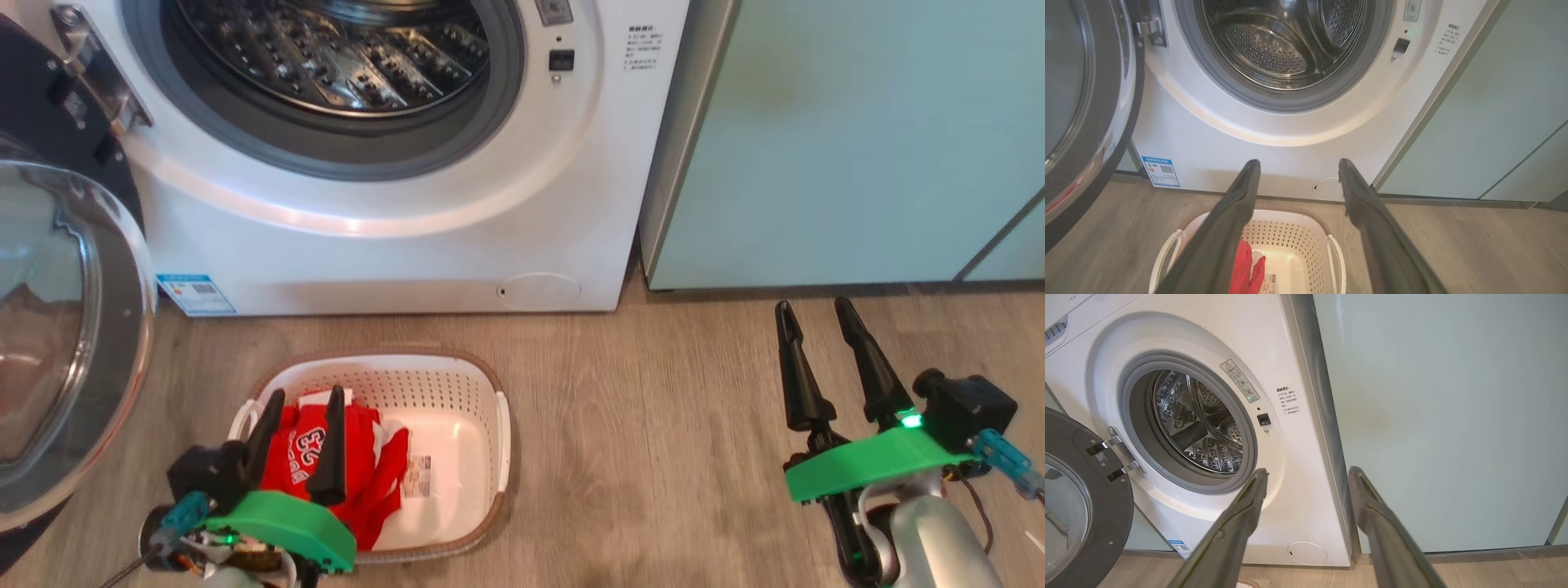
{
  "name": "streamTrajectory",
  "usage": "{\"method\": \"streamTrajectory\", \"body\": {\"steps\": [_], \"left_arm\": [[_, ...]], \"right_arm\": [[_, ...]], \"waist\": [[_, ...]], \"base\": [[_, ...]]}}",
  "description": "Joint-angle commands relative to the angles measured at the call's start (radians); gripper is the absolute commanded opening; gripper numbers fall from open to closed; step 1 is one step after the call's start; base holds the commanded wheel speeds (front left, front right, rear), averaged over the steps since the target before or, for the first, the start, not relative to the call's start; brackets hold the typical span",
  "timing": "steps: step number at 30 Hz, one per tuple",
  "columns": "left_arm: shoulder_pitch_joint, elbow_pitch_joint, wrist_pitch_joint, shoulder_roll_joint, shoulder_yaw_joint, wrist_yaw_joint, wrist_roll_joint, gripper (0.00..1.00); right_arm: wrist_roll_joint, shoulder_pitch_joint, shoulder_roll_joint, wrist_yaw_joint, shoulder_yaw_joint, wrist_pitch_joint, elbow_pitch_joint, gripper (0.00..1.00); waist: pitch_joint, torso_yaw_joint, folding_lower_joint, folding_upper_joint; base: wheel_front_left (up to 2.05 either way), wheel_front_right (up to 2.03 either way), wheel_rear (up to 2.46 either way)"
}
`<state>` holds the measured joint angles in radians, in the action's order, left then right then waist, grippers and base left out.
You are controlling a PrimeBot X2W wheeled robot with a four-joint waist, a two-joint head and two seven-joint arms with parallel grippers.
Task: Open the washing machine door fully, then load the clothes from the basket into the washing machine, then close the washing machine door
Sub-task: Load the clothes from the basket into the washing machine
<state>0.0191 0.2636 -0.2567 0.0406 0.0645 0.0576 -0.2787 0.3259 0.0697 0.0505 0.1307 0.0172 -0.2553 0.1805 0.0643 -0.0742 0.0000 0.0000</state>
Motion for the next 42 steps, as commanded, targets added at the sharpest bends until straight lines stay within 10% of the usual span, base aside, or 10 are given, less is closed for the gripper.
{"method": "streamTrajectory", "body": {"steps": [1,24,42], "left_arm": [[0.043,-0.015,-0.005,0.010,-0.026,-0.006,0.009,1.00],[0.464,0.621,-0.005,0.131,-0.078,0.005,0.174,1.00],[0.730,0.986,0.006,0.283,-0.021,-0.084,0.255,1.00]], "right_arm": [[0.003,0.036,0.000,0.000,0.025,-0.006,-0.037,1.00],[0.019,0.195,0.000,0.000,0.062,-0.006,-0.102,1.00],[0.071,0.263,0.000,0.000,0.134,-0.006,-0.146,1.00]], "waist": [[0.019,-0.004,0.0000,0.0000],[0.490,-0.101,0.0000,0.0000],[0.725,-0.189,0.0000,0.0000]], "base": [[0.00,0.00,0.00],[0.00,0.00,0.00],[0.00,0.00,0.00]]}}
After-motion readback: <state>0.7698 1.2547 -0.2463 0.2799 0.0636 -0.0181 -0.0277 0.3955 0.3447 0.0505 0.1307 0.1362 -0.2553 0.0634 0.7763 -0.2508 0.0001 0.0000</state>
